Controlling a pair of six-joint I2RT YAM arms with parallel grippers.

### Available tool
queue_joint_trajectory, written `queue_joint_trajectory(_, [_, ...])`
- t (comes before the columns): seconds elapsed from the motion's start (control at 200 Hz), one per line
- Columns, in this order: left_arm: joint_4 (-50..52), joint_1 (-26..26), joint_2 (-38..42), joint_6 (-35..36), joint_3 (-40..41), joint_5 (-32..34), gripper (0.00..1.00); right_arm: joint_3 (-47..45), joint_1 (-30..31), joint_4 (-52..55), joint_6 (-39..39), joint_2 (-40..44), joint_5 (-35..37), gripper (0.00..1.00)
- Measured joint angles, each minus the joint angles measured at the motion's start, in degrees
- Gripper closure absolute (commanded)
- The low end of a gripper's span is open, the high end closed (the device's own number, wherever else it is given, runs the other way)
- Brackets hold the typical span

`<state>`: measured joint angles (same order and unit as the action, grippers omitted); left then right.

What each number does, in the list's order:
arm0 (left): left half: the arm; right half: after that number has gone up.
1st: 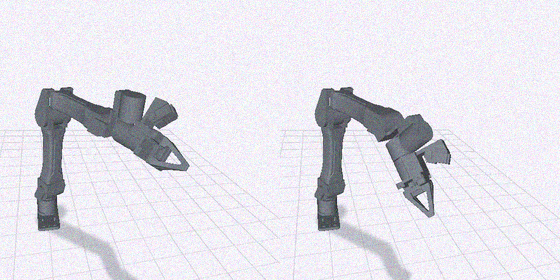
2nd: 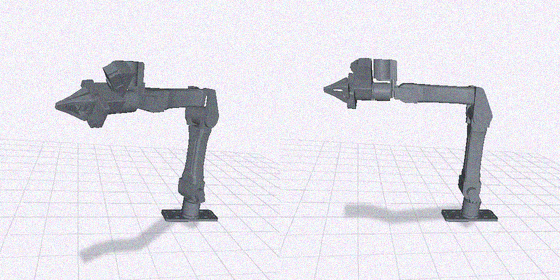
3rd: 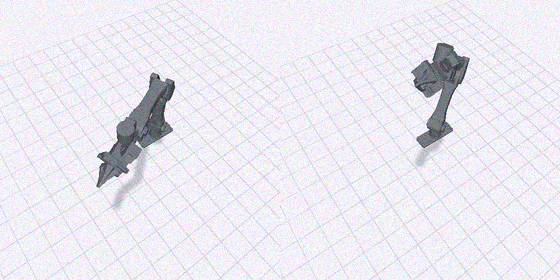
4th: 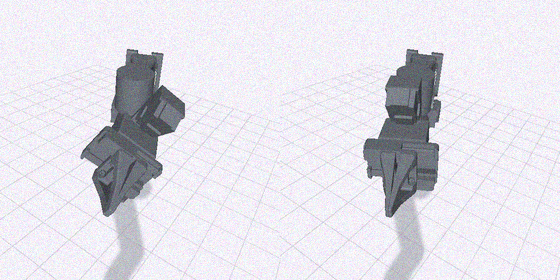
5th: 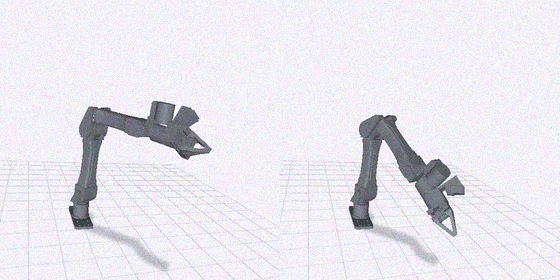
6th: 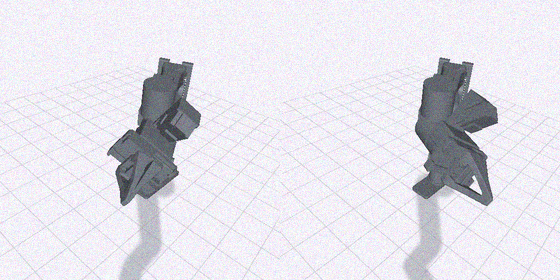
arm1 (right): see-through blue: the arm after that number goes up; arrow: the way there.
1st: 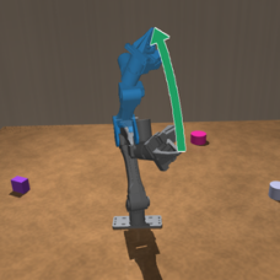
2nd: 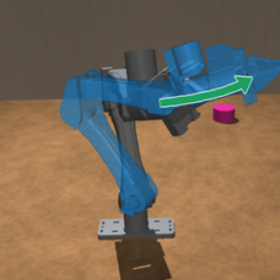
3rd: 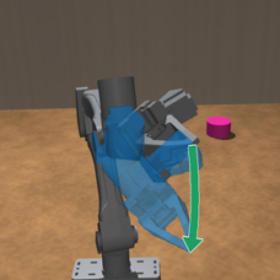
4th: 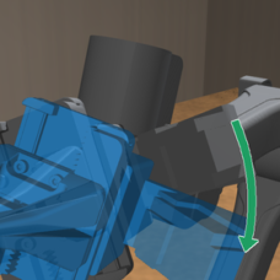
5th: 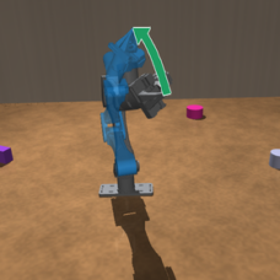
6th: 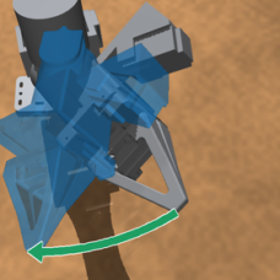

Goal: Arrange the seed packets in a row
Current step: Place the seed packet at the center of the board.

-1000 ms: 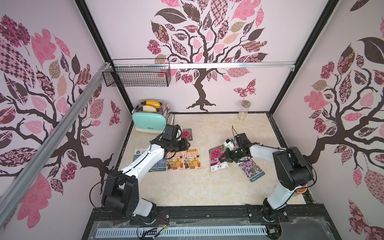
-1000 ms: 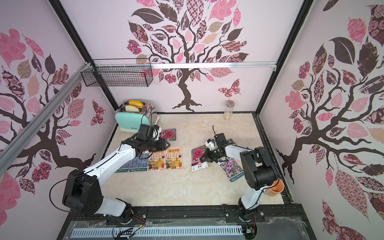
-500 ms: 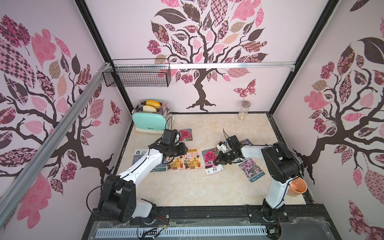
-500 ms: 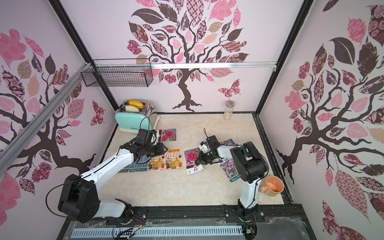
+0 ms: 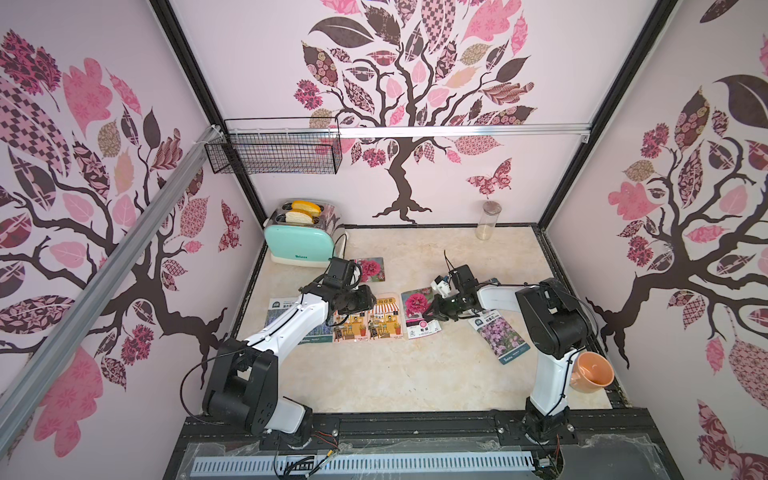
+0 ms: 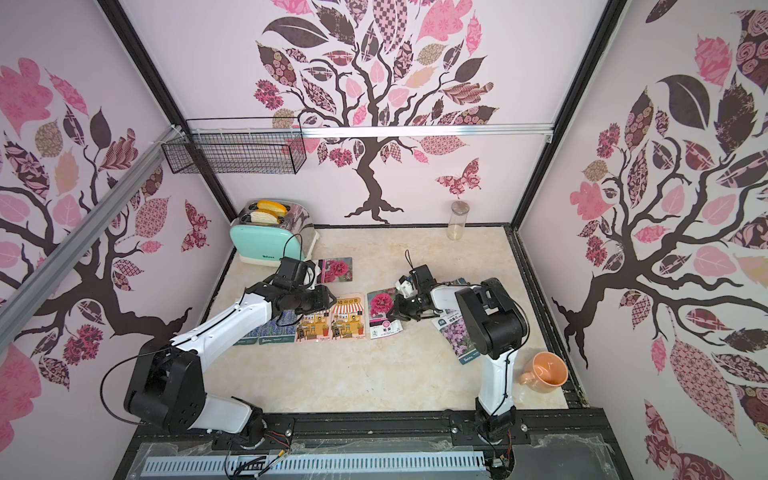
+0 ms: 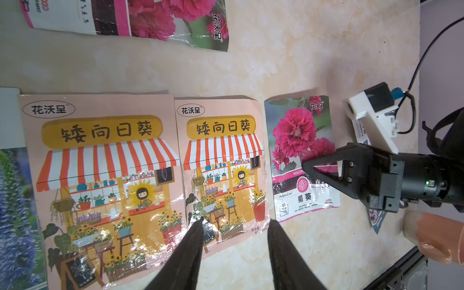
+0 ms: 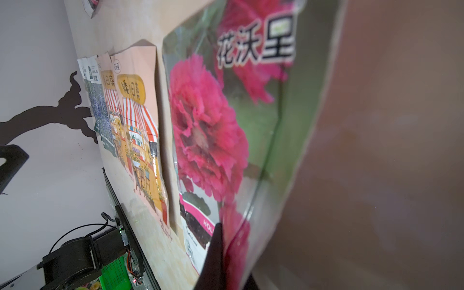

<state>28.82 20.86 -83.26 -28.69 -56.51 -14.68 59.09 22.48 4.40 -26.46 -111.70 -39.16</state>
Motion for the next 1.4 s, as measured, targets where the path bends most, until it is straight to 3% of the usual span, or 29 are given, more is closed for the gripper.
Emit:
queue_joint_trajectory(0.08, [0.0,0.0,0.0,0.0,0.0,-0.2,0.55,0.0,0.0,0.0,-0.3,0.0,0.0,0.87])
queue_joint_trajectory(0.355, [0.0,-0.1,-1.2,0.2,0.0,-0.9,0.55,0.0,0.8,-1.0,-1.0,0.5,0.0,0.72])
queue_joint_trajectory(0.85, [0.0,-0.4,-1.2,0.2,0.0,-1.1,0.55,-0.7,1.8,-2.4,-3.6,2.1,3.1,0.61])
queue_joint_trajectory(1.09, [0.0,-0.6,-1.3,0.2,0.0,-1.2,0.55,-2.0,1.9,-3.8,-6.5,3.8,6.5,0.51])
queue_joint_trajectory(1.4, [0.0,-0.7,-1.7,0.2,0.0,-1.2,0.55,-4.0,1.9,-5.5,-10.5,5.7,10.6,0.47])
